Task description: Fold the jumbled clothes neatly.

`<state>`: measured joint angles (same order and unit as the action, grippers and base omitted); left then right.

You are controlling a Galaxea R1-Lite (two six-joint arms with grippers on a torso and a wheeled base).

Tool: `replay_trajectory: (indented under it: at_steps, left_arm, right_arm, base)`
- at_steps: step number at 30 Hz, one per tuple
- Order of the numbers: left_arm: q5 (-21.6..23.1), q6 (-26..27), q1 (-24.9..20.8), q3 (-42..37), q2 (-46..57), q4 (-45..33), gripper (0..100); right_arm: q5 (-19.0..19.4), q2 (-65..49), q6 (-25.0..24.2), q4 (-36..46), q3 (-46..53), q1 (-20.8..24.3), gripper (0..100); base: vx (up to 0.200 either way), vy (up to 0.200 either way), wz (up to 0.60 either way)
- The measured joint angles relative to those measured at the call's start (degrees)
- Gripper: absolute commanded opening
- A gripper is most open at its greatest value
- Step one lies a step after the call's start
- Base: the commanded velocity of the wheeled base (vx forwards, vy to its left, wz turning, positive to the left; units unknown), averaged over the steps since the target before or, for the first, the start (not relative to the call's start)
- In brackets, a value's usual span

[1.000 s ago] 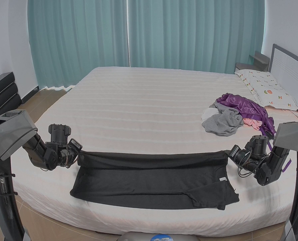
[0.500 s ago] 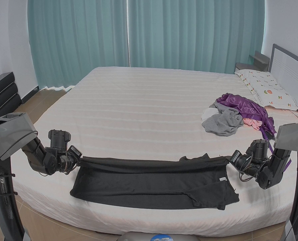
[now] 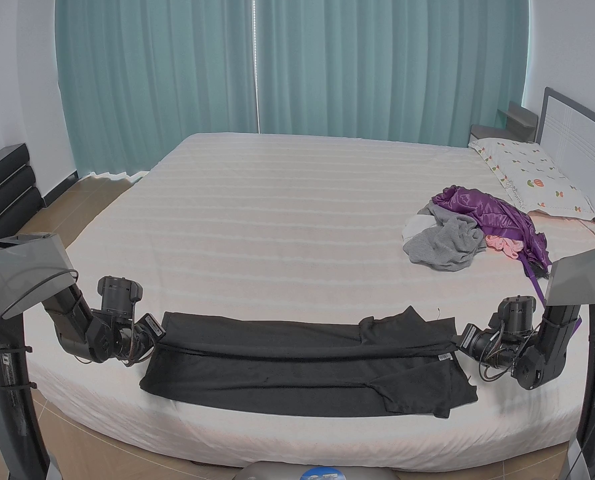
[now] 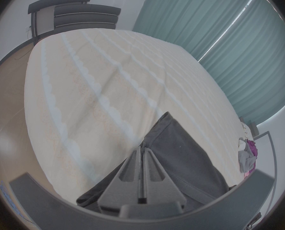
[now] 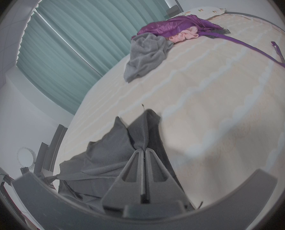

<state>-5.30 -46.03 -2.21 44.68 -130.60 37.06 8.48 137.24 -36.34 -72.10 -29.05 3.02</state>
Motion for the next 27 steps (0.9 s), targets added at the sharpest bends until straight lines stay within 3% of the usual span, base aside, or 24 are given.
replay_trajectory:
  at_steps: [2,3,4,5,17,27]
  left_arm:
    - [0.00,0.27,-0.07,-0.55,-0.22,-0.09,0]
    - [0.02,0.30,-0.07,-0.77,-0.28,-0.09,100]
    - [0.02,0.33,-0.07,-0.85,-0.33,-0.11,100]
    - [0.00,0.35,-0.07,-0.96,-0.39,-0.11,100]
    - [1.18,-1.60,0.39,0.96,1.07,-0.17,100]
    - [1.74,-0.17,0.37,12.79,-2.43,-3.69,100]
  right_arm:
    - [0.00,0.44,0.22,-0.05,0.56,0.20,0]
    - [0.00,0.61,0.27,-0.05,0.85,0.39,0]
    - [0.00,0.71,0.29,-0.02,1.00,0.55,0]
    - [0.00,0.85,0.32,-0.05,1.18,0.72,100]
    - [0.35,-1.41,-3.07,-0.09,1.22,-0.02,100]
    - [2.60,-1.96,-7.94,0.00,-0.71,-1.62,100]
  base:
    - [0.000,0.000,0.00]
    - [0.000,0.000,0.00]
    - [0.000,0.000,0.00]
    - [0.000,0.000,0.00]
    - [0.000,0.000,0.00]
    - [0.000,0.000,0.00]
